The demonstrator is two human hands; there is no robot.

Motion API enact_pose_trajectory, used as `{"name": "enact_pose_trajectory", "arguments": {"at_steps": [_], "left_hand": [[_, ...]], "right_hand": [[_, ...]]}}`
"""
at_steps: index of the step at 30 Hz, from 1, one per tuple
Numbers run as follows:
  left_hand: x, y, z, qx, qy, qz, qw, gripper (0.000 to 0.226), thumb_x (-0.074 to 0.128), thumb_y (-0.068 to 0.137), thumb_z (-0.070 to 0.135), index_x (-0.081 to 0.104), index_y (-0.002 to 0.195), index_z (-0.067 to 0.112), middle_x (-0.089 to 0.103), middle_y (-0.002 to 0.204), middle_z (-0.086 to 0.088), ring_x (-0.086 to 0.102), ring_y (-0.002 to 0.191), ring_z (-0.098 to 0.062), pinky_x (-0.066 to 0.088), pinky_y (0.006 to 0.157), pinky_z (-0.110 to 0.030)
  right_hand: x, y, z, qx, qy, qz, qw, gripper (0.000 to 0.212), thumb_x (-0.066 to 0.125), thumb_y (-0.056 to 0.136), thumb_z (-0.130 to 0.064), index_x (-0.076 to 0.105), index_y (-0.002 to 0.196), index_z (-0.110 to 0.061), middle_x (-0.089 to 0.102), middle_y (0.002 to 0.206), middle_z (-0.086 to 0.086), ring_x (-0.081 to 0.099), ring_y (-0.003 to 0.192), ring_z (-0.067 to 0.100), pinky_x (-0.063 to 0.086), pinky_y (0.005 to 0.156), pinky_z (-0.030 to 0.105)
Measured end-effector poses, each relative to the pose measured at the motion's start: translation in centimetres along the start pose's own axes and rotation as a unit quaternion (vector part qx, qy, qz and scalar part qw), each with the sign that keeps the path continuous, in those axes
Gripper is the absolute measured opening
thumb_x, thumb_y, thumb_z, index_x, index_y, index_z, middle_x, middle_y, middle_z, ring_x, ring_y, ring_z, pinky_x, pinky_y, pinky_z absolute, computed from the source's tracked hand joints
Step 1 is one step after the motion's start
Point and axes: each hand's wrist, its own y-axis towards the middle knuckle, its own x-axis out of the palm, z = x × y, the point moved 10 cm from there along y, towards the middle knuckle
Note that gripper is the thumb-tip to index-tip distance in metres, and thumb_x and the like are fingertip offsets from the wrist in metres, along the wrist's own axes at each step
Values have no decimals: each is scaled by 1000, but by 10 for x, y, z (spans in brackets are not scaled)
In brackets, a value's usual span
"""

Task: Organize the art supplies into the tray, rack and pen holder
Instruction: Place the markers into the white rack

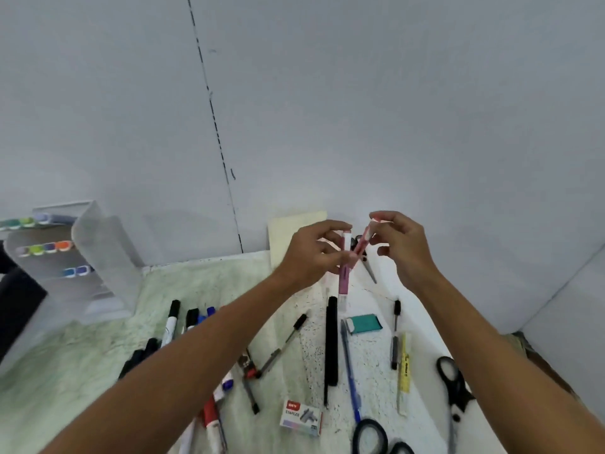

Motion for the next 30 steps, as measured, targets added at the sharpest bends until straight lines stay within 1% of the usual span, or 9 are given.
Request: {"name": "enact_pose_trajectory", "arguments": {"at_steps": [3, 7, 12, 16, 18, 21, 24, 28, 30], "left_hand": [[-40, -20, 11, -13, -21, 19, 1000, 38, 80, 73, 1, 67, 108, 10, 63, 79, -5, 68, 67, -29, 60, 64, -47], [-110, -60, 16, -26, -41, 40, 998, 32, 75, 76, -3, 68, 106, 5, 68, 73, -3, 70, 64, -24, 60, 59, -37], [-212, -121, 11, -41, -11, 81, 996, 31, 77, 74, -1, 70, 102, 12, 68, 72, 1, 70, 66, -25, 60, 61, -37], [-288, -168, 7, -51, 15, 123, 991, 39, 79, 72, -1, 66, 106, 13, 66, 75, -2, 70, 68, -26, 60, 62, -39], [-322, -191, 8, -49, 34, 151, 987, 39, 80, 71, 0, 66, 105, 12, 66, 83, -12, 70, 72, -30, 60, 62, -38], [-360, -219, 19, -25, 56, 191, 980, 28, 80, 70, -1, 69, 93, 9, 65, 88, -27, 71, 74, -34, 60, 63, -34], [-392, -238, 36, 23, 76, 227, 971, 26, 83, 68, 1, 67, 86, 11, 66, 84, -26, 70, 68, -23, 58, 64, -28], [-413, -248, 54, 87, 87, 227, 966, 22, 80, 73, 2, 63, 87, 5, 70, 79, -20, 72, 71, -29, 56, 71, -36], [-416, -249, 59, 105, 115, 233, 960, 20, 80, 74, 4, 64, 86, 6, 71, 79, -14, 72, 68, -25, 55, 65, -34]], "right_hand": [[42, -13, -14, -18, -7, -39, 999, 16, 61, 89, -6, 70, 95, -17, 65, 78, 7, 58, 68, 20, 46, 63, 33], [112, -38, -26, -30, -15, -97, 995, 15, 63, 89, -9, 71, 99, -17, 65, 73, 2, 59, 64, 14, 44, 59, 26], [221, -78, -33, -41, -5, -149, 988, 11, 67, 87, -11, 70, 96, -17, 68, 72, 1, 62, 66, 17, 44, 58, 26], [302, -114, -41, -56, 3, -186, 981, 9, 67, 87, -9, 70, 95, -10, 69, 73, 1, 63, 65, 13, 46, 57, 24], [336, -133, -48, -74, 3, -200, 977, 9, 67, 87, -8, 69, 95, -9, 70, 72, -1, 64, 65, 11, 47, 56, 22], [368, -157, -62, -116, 2, -203, 972, 9, 67, 87, -5, 67, 94, -9, 70, 72, 1, 65, 66, 10, 48, 54, 20], [386, -176, -77, -154, 18, -194, 969, 10, 66, 85, -1, 65, 92, -8, 70, 74, 1, 65, 68, 9, 48, 56, 21], [396, -192, -93, -222, 3, -168, 960, 9, 65, 86, 2, 64, 91, -4, 68, 69, -14, 63, 67, -1, 46, 56, 16], [401, -200, -98, -250, -19, -163, 954, 8, 65, 87, 1, 63, 91, -6, 70, 70, -14, 66, 71, 0, 44, 55, 12]]}}
